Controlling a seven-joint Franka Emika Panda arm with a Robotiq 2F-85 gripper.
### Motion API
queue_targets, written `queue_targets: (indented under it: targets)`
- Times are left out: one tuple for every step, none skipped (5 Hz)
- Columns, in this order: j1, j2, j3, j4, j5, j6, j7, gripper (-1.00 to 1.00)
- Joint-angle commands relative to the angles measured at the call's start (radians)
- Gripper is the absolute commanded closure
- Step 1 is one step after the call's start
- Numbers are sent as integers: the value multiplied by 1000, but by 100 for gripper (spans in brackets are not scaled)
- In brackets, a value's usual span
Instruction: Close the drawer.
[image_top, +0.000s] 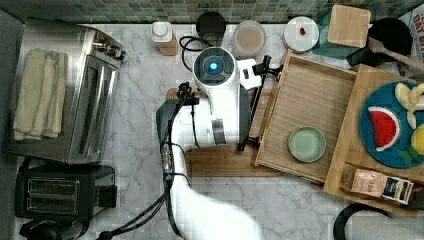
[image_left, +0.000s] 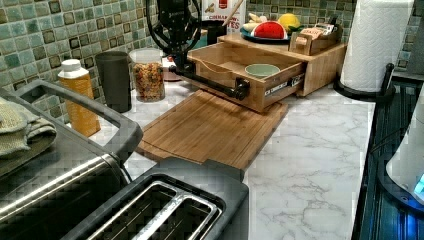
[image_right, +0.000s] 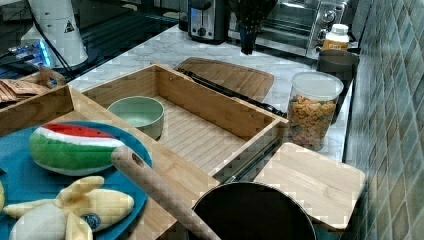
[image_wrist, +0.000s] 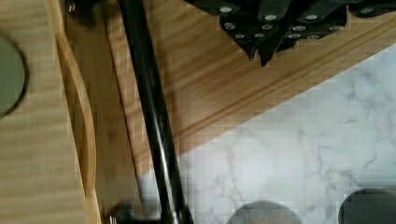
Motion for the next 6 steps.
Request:
queue_targets:
  targets:
    - [-14,76,-28,27,-75,129,-61,100]
    - [-41,96,-14,43,-91,104,-158,100]
    - [-1,97,-76,24,-69,134,-213,100]
    - [-27,108,-61,54,-83,74,-252,100]
    - [-38,100,-71,47,-58,57,-280,100]
    - [-65,94,-69,47,-43,19,-316,100]
